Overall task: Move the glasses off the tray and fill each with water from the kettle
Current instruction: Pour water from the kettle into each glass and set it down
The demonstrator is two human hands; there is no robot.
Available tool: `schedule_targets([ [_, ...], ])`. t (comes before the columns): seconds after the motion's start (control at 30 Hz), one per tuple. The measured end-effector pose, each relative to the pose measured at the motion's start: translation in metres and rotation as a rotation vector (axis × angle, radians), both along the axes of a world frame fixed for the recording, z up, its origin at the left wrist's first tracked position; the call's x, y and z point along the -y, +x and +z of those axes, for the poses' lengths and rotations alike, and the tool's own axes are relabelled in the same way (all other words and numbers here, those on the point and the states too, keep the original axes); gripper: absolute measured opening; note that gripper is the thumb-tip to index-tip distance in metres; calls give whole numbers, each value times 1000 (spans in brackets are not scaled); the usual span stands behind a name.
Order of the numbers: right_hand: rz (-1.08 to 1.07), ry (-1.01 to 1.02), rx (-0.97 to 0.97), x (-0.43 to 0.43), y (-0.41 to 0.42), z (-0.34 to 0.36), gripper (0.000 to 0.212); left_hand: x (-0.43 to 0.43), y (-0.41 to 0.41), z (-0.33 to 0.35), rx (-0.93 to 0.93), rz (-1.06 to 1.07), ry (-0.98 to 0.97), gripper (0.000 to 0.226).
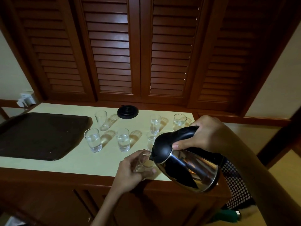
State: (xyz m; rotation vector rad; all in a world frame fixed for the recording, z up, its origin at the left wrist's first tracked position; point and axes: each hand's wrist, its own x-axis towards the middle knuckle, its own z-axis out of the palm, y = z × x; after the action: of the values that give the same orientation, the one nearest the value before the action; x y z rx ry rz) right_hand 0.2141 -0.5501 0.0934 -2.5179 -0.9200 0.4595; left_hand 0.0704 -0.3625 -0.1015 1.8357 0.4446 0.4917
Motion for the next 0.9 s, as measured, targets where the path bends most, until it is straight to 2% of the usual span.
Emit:
schedule_targets([
  [0.17,-15,-19,-32,-1,-2,3,90,0,1,-2,3,-7,-6,57],
  [0.27,-27,-33,-43,-4,-3,6,112,-1,2,-4,-5,-1,-4,58],
  [0.37,-36,-62,-40,-6,-2,7,143,-1,3,-6,-9,-3,-2,59],
  [0.43,-38,-76,-41,-7,-2,7,150,-1,3,-6,-14,0,-9,59],
  [0.6,-30,-73,-4,-7,-3,9,144,1,3,-4,-13,16,-20,59],
  [0.7,-14,-75,4,-7,-4,11,117,2,4,-2,-16,16,-22,61],
  [0.77,-16,-82,-7,-7,-4,12,109,2,4,-2,-16,11,-28,61],
  [0.9,-37,-98,-1,-9,-5,12,119,2,4,-2,-15,6,-33,61],
])
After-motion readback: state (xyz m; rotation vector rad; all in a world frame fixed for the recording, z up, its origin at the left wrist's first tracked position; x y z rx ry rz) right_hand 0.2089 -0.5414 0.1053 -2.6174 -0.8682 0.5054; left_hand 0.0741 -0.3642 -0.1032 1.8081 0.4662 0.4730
